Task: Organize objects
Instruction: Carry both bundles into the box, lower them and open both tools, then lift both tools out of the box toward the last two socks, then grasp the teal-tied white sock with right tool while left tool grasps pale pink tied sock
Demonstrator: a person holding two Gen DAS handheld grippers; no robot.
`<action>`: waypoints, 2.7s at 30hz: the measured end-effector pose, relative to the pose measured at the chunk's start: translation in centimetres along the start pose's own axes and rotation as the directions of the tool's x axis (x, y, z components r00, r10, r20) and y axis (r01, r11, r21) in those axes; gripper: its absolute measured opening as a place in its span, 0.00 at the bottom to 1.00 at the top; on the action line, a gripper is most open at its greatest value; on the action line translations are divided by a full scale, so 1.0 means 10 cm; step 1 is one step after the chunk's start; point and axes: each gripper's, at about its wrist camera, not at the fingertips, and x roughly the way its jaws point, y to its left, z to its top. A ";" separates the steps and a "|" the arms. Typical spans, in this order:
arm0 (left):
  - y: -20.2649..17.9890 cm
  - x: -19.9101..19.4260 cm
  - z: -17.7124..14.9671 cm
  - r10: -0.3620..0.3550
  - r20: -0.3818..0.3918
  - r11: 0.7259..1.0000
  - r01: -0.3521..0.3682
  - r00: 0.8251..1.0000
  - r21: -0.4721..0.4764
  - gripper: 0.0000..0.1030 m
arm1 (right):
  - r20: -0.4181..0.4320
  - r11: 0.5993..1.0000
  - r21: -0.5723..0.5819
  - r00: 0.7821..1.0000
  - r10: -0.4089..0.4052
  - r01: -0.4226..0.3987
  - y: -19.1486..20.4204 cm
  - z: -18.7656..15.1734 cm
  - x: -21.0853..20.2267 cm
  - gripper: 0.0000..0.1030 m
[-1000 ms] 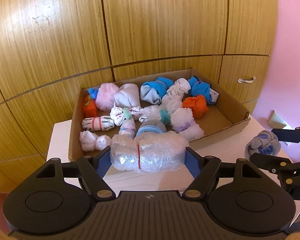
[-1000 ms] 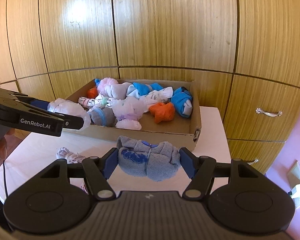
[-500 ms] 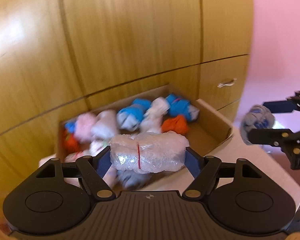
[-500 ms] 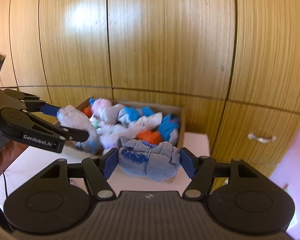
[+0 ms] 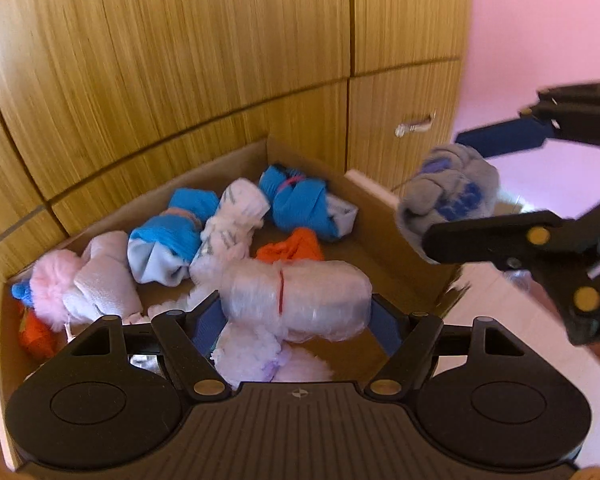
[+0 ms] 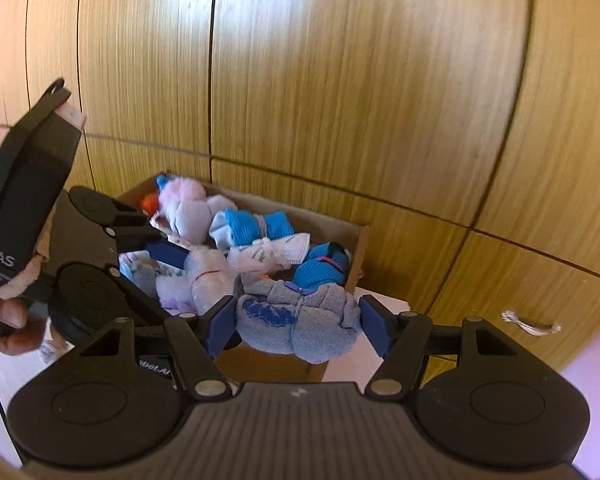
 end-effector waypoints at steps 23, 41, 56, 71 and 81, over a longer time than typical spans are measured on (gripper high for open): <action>0.17 0.12 -0.10 -0.018 -0.058 0.972 0.031 0.998 0.235 0.87 | -0.253 0.953 -0.252 0.962 0.100 -0.165 0.15 0.07 0.60 0.65; 0.23 -0.43 -0.12 0.040 0.018 0.987 -0.043 0.999 0.153 0.99 | -0.125 0.983 -0.145 0.988 0.094 -0.112 0.09 0.15 -0.05 0.76; 0.29 -1.29 -1.04 0.222 0.058 0.938 -0.197 0.973 -0.287 0.99 | 0.017 0.998 0.065 1.000 -0.025 0.024 0.66 -0.37 -0.80 0.89; 0.04 -1.41 -1.61 0.302 0.041 0.897 -0.269 0.953 -0.352 0.99 | -0.018 0.957 0.273 0.995 -0.098 0.099 1.22 -1.01 -0.42 0.85; 0.07 -1.39 -1.62 0.315 0.041 0.891 -0.281 0.948 -0.356 0.99 | -0.033 0.944 0.301 0.991 -0.129 0.132 1.36 -1.00 -0.28 0.73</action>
